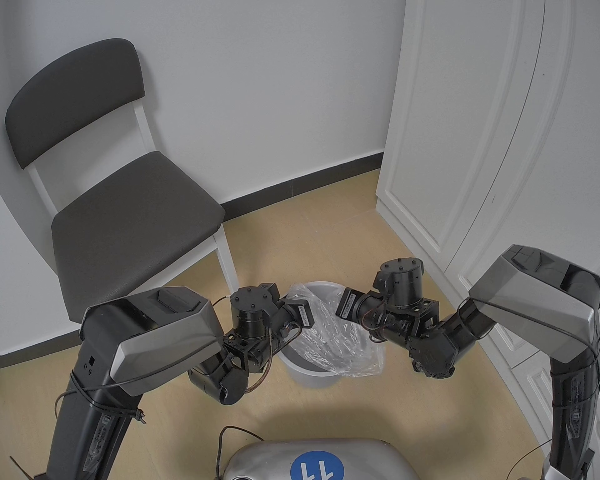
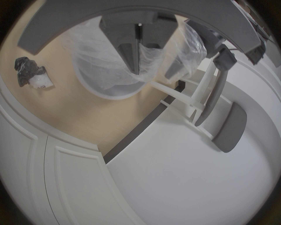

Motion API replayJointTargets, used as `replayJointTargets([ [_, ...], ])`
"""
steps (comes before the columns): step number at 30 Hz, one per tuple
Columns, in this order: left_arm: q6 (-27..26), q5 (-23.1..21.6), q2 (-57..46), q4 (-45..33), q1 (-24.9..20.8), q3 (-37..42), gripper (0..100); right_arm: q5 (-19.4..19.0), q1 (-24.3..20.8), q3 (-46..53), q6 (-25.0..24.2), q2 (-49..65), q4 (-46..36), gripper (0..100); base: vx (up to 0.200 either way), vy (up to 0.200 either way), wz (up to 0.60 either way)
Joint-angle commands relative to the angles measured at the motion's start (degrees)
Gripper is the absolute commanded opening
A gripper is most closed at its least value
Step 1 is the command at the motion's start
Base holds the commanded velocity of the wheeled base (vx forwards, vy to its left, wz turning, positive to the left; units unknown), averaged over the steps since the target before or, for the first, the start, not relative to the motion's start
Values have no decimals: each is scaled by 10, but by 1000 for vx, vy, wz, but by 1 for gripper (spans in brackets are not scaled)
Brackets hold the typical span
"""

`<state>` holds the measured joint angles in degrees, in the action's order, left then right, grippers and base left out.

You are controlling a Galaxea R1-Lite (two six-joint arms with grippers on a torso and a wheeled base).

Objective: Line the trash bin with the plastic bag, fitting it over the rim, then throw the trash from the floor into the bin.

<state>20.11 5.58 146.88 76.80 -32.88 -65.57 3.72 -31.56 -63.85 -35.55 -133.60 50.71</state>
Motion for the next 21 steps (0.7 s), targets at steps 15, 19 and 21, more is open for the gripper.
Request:
replayJointTargets([
  [15,1,-1,24,1,6,-27,0,6,42,-34,10,-37,0,0,0,0,0],
  [19,1,-1,29,-1,11,-32,0,4,52,-35,14,-37,-2,0,0,0,0],
  [21,1,0,23,-7,19,-30,0,5,59,-34,28,-33,-7,0,0,0,0],
])
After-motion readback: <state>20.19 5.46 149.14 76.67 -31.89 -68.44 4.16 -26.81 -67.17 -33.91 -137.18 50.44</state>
